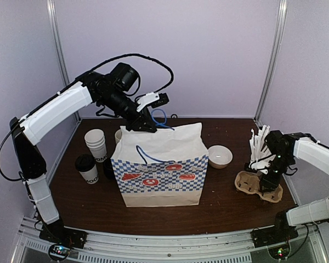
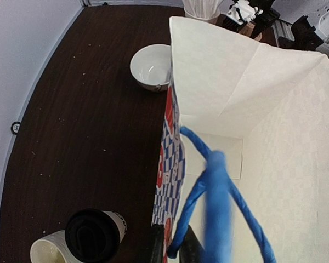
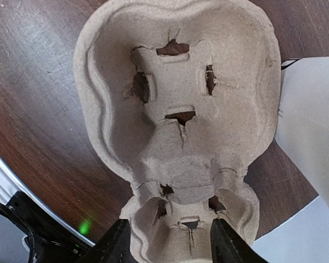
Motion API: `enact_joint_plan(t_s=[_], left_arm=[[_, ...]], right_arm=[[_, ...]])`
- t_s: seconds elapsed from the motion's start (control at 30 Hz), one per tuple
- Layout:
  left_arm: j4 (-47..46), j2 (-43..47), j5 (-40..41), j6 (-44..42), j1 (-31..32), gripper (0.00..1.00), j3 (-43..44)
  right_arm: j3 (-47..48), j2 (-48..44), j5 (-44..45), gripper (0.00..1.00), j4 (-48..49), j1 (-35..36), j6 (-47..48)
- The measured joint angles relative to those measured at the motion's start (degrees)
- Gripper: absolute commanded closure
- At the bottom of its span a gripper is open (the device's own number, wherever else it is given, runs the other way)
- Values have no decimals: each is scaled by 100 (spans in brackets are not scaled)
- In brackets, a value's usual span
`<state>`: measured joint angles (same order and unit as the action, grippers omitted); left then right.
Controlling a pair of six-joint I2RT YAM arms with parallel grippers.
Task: Pack the takeout coffee
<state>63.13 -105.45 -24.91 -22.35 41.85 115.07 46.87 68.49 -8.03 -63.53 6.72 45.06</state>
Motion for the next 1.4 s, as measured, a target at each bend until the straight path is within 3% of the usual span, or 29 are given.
enact_joint_plan(t_s=[0.27,0.6,1.4], left_arm=[[2,0,-68,4,0,94,-11],[2,0,-83,2,15,95,-11],[0,0,-61,0,15,95,-11]], right_arm=[[-214,170,79,48,507,-2,127],[-214,483,28,54,916,-2,181],[-103,540,-479,51,636,-2,315]])
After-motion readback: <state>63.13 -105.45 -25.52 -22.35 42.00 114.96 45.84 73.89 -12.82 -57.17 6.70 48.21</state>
